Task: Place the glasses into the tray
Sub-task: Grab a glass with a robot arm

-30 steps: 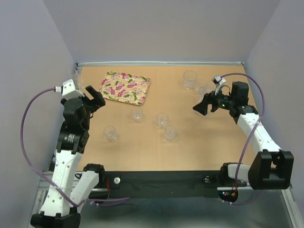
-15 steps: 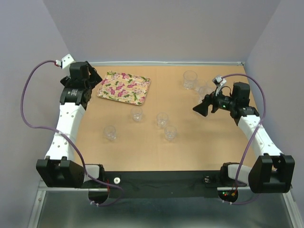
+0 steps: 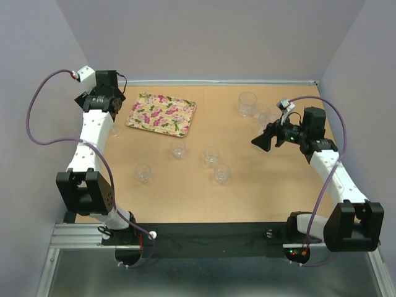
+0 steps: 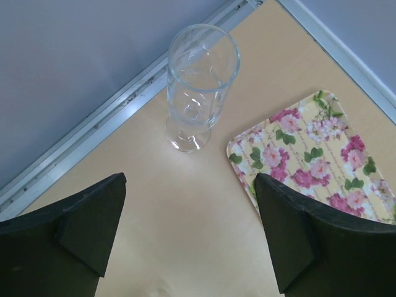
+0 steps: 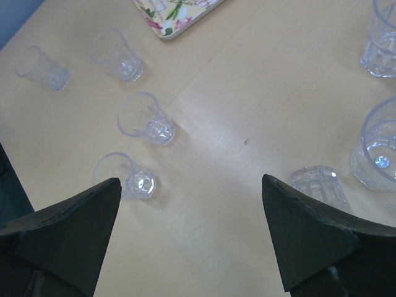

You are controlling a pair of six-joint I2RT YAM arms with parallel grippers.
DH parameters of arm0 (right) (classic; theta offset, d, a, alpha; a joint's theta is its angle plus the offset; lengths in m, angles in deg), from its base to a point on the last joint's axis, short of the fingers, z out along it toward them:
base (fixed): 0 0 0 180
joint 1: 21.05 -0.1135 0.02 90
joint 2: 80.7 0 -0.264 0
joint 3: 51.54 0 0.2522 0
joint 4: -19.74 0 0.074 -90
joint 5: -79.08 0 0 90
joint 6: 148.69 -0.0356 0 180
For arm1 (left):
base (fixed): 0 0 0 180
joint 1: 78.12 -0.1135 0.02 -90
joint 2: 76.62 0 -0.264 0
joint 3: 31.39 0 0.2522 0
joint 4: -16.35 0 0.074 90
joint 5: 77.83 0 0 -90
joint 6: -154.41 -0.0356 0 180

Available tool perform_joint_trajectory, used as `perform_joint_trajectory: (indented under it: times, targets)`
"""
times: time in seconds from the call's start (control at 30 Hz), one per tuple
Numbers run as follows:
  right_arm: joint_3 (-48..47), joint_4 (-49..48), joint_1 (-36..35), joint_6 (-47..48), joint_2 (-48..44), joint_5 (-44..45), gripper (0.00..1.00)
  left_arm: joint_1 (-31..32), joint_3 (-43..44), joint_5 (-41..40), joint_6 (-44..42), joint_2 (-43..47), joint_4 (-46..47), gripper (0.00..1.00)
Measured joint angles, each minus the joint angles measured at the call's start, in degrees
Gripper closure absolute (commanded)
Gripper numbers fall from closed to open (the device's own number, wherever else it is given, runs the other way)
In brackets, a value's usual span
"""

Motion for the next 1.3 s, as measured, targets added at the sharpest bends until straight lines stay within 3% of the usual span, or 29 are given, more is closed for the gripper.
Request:
perform_joint_trajectory:
  times: [0.37,1.3]
  targets:
    - [0.0,0.0,0.0,0.2,0.0,-0.02,0.0,-2.89,5.07,-1.27,-5.86,-7.96,0.35,0.01]
    - [0.0,0.0,0.0,1.27,0.0,0.74,0.0,-6.36,2.01,3.58,-21.51,-11.54,17.0,0.04]
